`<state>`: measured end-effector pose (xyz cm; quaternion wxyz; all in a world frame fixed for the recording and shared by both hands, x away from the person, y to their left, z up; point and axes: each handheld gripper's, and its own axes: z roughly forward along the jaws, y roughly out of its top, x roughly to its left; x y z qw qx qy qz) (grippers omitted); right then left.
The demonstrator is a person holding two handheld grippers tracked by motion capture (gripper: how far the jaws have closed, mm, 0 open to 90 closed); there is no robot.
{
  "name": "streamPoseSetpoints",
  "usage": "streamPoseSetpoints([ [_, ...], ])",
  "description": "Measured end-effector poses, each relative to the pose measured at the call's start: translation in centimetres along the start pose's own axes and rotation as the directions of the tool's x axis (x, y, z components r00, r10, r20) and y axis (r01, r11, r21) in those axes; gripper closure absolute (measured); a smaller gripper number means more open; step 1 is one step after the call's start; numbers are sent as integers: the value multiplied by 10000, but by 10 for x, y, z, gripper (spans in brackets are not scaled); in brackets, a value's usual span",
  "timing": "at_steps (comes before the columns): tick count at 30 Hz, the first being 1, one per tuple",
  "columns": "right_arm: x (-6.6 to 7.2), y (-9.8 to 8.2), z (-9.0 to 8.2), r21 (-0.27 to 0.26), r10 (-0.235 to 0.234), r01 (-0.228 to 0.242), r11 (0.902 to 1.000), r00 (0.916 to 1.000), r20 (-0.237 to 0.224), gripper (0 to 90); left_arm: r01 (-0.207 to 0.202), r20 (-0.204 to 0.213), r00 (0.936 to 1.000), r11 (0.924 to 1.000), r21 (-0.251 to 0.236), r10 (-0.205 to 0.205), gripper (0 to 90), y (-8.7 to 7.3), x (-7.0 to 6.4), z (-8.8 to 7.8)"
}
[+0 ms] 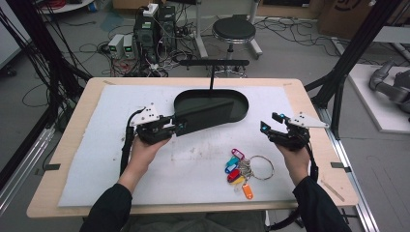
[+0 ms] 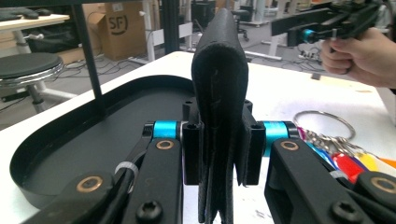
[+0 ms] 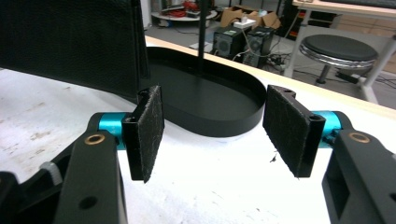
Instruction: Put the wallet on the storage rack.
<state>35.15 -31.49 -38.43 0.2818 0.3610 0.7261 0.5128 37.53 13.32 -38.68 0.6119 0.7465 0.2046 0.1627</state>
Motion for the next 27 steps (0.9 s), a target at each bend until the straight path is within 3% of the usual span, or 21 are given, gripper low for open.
streamPoseSetpoints([
  [3, -2, -1, -2, -48, 189, -189, 9998, 9997, 120, 391, 77, -326, 9994, 9999, -153, -82, 756, 2, 5, 6],
  [12, -4, -2, -3, -112, 170, -167, 9998, 9995, 261, 392, 115, -820, 9965, 9996, -262, -136, 755, 8, 18, 22],
  [20, -4, -3, -4, -151, 183, -178, 9997, 9994, 293, 394, 72, -1040, 9945, 9997, -213, -94, 756, 9, 33, 42],
  [24, -5, -4, -4, -149, 178, -173, 9997, 9993, 315, 396, 339, -1097, 9932, 9987, -380, -379, 756, 4, 40, 53],
  [27, -5, -4, -4, -181, 211, -206, 9996, 9992, 328, 401, 279, -1188, 9925, 9995, -117, -291, 757, 1, 45, 66],
])
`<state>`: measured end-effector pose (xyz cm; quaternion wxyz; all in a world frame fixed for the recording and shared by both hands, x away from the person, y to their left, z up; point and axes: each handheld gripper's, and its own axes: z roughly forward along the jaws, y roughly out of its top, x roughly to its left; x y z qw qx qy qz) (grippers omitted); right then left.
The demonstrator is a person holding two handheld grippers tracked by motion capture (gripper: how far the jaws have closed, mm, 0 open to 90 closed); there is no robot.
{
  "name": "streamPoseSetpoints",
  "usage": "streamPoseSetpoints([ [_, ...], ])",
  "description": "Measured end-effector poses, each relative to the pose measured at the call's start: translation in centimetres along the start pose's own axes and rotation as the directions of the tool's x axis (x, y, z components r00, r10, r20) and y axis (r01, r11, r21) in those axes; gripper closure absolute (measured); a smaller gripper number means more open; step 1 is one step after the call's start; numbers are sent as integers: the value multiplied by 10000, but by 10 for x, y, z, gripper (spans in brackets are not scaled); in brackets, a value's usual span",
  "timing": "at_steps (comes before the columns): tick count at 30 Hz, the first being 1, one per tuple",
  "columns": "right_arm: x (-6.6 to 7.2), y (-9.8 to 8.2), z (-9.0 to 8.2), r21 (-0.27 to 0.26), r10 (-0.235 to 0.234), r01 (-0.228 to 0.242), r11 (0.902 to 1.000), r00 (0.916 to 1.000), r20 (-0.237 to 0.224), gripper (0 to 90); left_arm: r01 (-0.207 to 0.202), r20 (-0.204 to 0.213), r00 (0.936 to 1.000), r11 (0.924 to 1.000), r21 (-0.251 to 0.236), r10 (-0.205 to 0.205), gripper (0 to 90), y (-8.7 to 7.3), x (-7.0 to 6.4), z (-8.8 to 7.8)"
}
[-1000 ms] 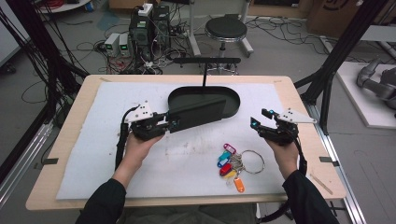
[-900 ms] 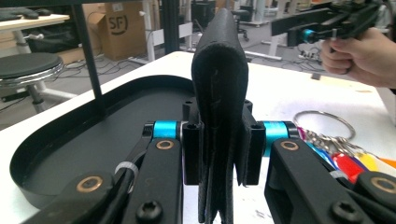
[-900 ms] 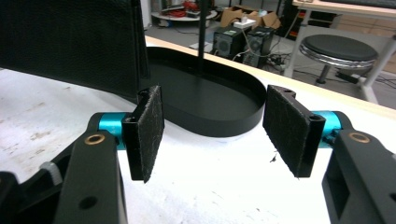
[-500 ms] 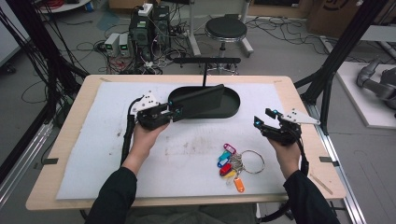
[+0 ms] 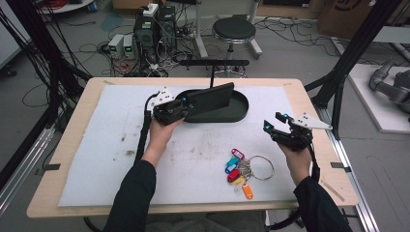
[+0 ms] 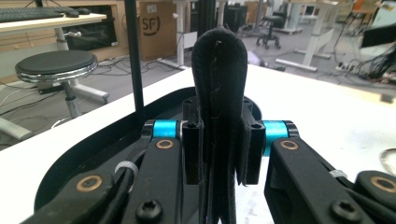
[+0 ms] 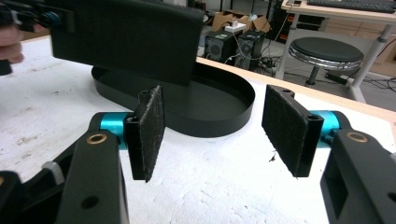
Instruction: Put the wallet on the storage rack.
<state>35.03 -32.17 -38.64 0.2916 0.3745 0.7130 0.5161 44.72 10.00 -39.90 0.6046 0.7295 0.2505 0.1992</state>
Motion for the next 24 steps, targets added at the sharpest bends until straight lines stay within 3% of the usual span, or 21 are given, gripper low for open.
streamPoseSetpoints([
  [12, -2, -1, -3, -96, 48, -48, 9999, 10000, -5, 404, -52, -146, 9999, 9999, 139, 54, 757, -11, 12, 37],
  [15, -3, -1, -3, -98, 37, -37, 9999, 10000, -1, 405, -12, -159, 9999, 9999, 147, 14, 757, -14, 14, 40],
  [18, -4, -2, -4, -88, 18, -18, 10000, 10000, 6, 409, -214, -236, 9995, 9991, 358, 222, 757, -20, 17, 44],
  [24, -3, -2, -4, -56, -9, 9, 10000, 10000, -39, 411, -156, -174, 9997, 9997, 208, 159, 755, -24, 23, 44],
])
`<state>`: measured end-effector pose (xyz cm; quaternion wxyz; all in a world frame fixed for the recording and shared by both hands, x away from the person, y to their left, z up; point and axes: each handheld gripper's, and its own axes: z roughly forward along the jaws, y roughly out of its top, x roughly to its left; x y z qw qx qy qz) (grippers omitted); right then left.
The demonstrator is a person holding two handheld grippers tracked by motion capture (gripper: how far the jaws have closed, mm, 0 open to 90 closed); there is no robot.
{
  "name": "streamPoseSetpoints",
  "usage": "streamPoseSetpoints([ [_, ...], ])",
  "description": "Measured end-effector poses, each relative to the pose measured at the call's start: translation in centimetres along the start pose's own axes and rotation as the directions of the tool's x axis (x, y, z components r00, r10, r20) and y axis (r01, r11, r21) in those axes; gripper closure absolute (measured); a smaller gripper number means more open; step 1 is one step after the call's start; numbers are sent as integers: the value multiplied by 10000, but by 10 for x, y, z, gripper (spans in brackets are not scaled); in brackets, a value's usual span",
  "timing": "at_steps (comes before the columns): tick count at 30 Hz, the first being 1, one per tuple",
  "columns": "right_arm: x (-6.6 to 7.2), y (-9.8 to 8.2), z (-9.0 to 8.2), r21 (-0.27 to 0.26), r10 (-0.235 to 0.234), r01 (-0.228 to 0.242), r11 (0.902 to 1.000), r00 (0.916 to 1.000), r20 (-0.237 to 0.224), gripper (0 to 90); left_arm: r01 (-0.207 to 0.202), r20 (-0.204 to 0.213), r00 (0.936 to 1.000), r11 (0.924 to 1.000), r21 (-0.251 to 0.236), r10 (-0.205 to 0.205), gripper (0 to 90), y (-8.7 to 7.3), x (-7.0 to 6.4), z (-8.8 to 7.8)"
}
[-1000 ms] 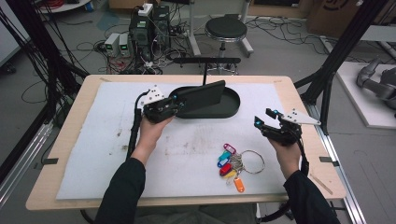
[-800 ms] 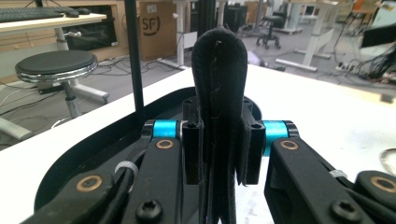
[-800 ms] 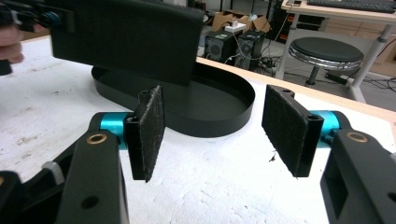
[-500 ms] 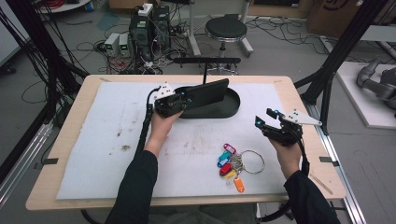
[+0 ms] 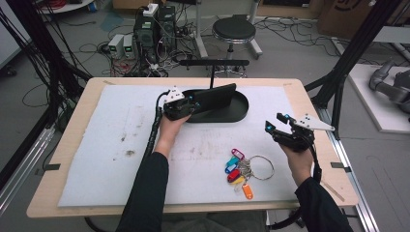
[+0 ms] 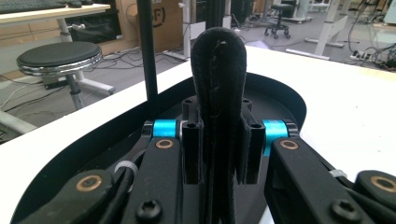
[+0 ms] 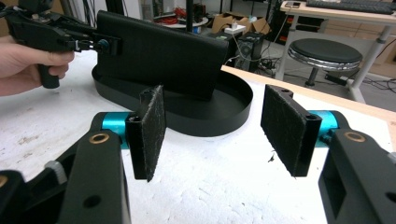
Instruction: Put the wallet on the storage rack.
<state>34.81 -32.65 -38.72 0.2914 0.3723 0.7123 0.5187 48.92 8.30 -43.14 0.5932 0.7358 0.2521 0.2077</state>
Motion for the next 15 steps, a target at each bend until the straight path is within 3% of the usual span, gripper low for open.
streamPoseSetpoints([
  [6, 2, 0, 2, 115, -174, 175, 9998, 9998, -104, 411, 271, -156, 9995, 9995, 132, -269, 749, -5, 7, -2],
  [11, 3, 0, 3, 160, -264, 267, 9995, 9996, -134, 411, 248, -284, 9993, 9993, 295, -240, 743, -9, 11, -2],
  [12, 3, -1, 3, 155, -272, 274, 9995, 9995, -147, 411, -6, -342, 9994, 9980, 636, 27, 740, -10, 12, -2],
  [15, 3, -1, 3, 150, -255, 257, 9996, 9996, -157, 411, 39, -342, 9994, 9966, 827, -11, 737, -12, 13, -2],
])
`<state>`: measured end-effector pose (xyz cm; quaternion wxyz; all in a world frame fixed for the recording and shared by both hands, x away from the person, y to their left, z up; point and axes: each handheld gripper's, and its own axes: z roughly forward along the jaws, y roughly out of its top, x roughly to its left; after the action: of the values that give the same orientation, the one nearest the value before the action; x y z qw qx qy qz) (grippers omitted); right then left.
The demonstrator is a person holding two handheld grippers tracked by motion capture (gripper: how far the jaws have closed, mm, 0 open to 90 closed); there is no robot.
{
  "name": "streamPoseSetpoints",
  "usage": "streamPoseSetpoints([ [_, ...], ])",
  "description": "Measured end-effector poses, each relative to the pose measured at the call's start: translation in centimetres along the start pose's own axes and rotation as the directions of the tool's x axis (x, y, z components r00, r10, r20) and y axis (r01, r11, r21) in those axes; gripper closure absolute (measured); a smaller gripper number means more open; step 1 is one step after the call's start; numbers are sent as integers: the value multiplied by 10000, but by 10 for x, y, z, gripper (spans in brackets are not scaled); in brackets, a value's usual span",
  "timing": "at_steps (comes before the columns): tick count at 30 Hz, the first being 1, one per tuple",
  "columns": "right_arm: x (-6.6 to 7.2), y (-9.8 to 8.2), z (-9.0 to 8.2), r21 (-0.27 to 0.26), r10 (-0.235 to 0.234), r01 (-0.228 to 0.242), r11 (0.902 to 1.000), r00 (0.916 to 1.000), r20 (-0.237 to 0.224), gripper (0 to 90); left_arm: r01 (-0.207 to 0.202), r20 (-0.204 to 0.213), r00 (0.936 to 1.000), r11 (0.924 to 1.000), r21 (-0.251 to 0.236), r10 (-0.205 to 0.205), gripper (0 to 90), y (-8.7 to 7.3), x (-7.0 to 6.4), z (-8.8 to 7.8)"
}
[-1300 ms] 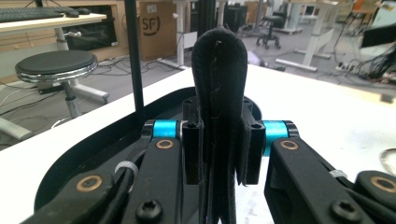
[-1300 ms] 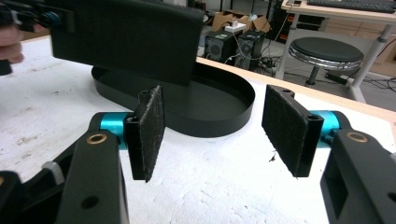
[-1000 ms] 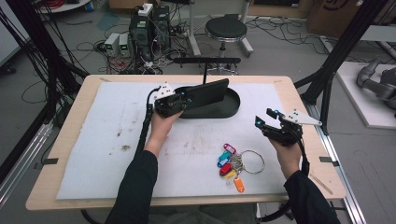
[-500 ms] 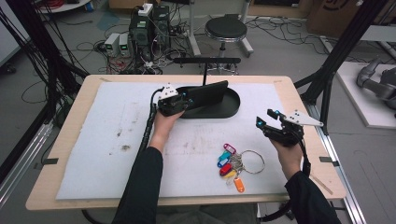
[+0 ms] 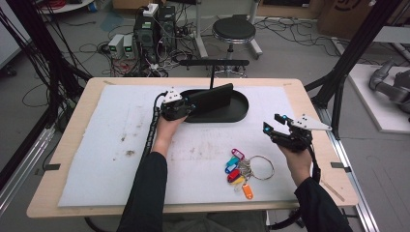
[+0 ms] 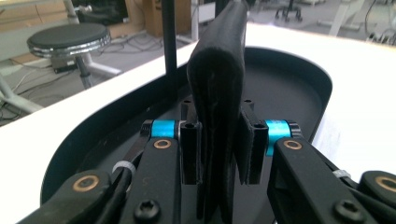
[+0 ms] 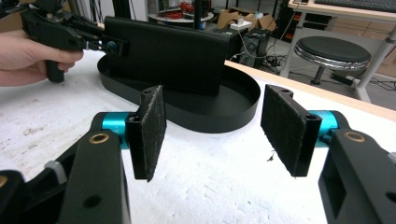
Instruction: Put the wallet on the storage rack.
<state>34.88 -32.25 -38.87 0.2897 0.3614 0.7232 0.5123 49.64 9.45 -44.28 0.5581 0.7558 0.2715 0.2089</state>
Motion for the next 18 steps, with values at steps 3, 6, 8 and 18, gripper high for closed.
streamPoseSetpoints([
  [3, 0, -1, 0, 54, 85, -85, 9999, 10000, -39, 411, -60, -89, 9999, 9993, 362, 64, 730, -2, 1, 0],
  [6, 0, -1, 0, 57, 18, -18, 10000, 10000, -39, 411, -158, -216, 9996, 9976, 676, 173, 699, -3, 0, 0],
  [8, 0, -1, 1, 34, -17, 17, 10000, 10000, -38, 411, -65, -259, 9996, 9974, 712, 83, 687, -3, 0, 0],
  [18, 0, -1, 1, 86, -14, 15, 10000, 10000, -78, 410, 351, -889, 9958, 9867, 1587, -212, 298, 2, -5, -3],
])
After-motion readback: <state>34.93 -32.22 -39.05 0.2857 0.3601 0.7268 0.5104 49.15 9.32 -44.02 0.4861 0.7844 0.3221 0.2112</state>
